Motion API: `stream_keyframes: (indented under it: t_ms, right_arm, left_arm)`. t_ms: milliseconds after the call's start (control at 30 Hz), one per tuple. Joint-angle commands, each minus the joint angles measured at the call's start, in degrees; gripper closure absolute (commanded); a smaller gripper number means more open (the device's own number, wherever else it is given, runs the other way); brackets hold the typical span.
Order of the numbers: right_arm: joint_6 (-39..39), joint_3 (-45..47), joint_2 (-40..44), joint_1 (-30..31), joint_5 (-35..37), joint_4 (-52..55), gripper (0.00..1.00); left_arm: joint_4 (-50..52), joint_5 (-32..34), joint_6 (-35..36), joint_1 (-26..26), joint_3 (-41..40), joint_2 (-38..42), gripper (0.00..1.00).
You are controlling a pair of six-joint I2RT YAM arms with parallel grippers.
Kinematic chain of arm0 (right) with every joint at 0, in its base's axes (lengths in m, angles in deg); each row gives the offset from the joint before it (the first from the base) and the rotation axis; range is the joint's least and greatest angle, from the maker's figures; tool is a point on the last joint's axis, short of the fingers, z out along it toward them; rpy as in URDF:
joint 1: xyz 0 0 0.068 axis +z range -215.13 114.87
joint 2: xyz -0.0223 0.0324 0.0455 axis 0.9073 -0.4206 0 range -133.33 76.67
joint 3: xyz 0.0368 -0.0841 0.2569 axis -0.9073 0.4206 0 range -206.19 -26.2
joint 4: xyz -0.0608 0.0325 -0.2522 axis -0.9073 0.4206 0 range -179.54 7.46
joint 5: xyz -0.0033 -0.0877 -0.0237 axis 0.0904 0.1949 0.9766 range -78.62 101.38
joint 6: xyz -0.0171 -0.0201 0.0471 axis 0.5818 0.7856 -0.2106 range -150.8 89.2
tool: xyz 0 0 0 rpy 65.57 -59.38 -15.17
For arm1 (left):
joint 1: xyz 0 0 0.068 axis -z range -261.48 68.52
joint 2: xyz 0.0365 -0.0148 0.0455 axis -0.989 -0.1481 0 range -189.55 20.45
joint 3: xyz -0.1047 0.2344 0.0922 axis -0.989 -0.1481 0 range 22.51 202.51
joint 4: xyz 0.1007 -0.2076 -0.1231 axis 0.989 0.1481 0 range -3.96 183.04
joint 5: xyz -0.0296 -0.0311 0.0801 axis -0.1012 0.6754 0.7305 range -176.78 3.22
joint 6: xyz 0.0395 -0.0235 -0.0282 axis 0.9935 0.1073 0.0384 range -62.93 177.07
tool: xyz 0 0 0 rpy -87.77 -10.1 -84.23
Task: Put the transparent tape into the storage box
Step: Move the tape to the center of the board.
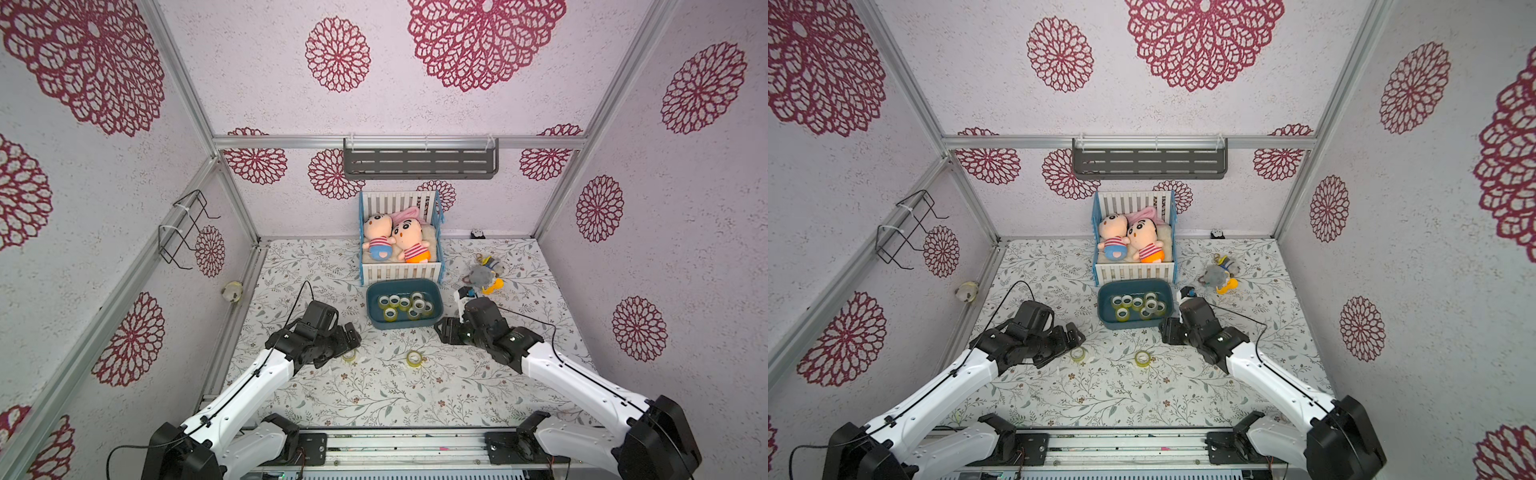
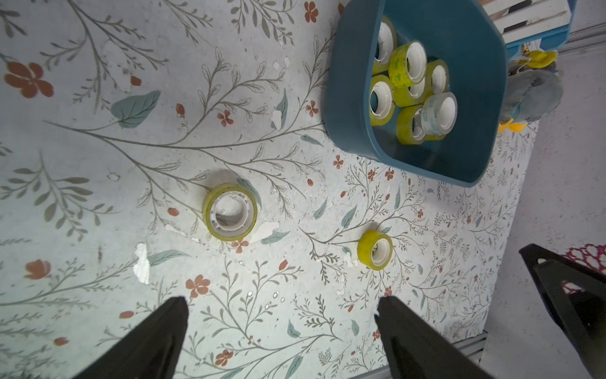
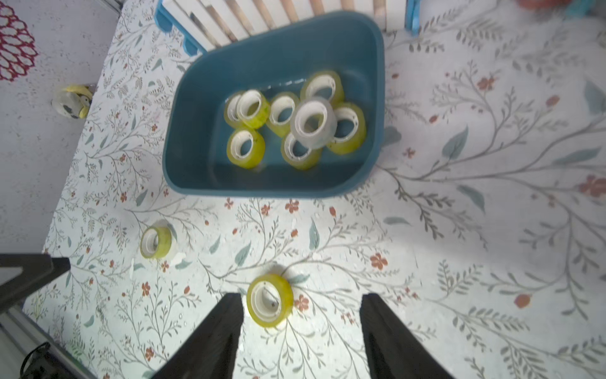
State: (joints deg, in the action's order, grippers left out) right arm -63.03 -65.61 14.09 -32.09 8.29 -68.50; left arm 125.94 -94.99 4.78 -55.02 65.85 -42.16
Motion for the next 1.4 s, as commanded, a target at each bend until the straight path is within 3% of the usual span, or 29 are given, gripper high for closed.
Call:
stream_keyframes:
  t_ms: [0,133,300,700,1367]
  right_arm:
    - [-4.36,3.4,5.67,1.01,-1.35,-2.58,0.36]
    - [-7.75,9.16,9.44,1.98,-1.24,-3.82,0.36]
    - [-10.76,10.96,8.0,4.94,0.12,-4.28,0.37]
    - [-16.22,3.83,-9.39,16.4,8.48,-1.75,0.38]
    - [-14.87,-6.06,-25.72,16.05,13.98,1.21,0.34]
  left_arm:
    - [4.08,2.38,0.96,1.02,1.58,-0.7,0.03]
    - [6.59,1.62,1.83,1.62,2.06,-1.92,0.01]
    - [9.4,2.32,0.89,2.17,1.33,-2.23,0.0]
    - [10.35,2.5,-0.79,3.79,0.73,-5.69,0.01]
    - [7.21,5.97,-2.02,2.9,-1.22,1.35,0.03]
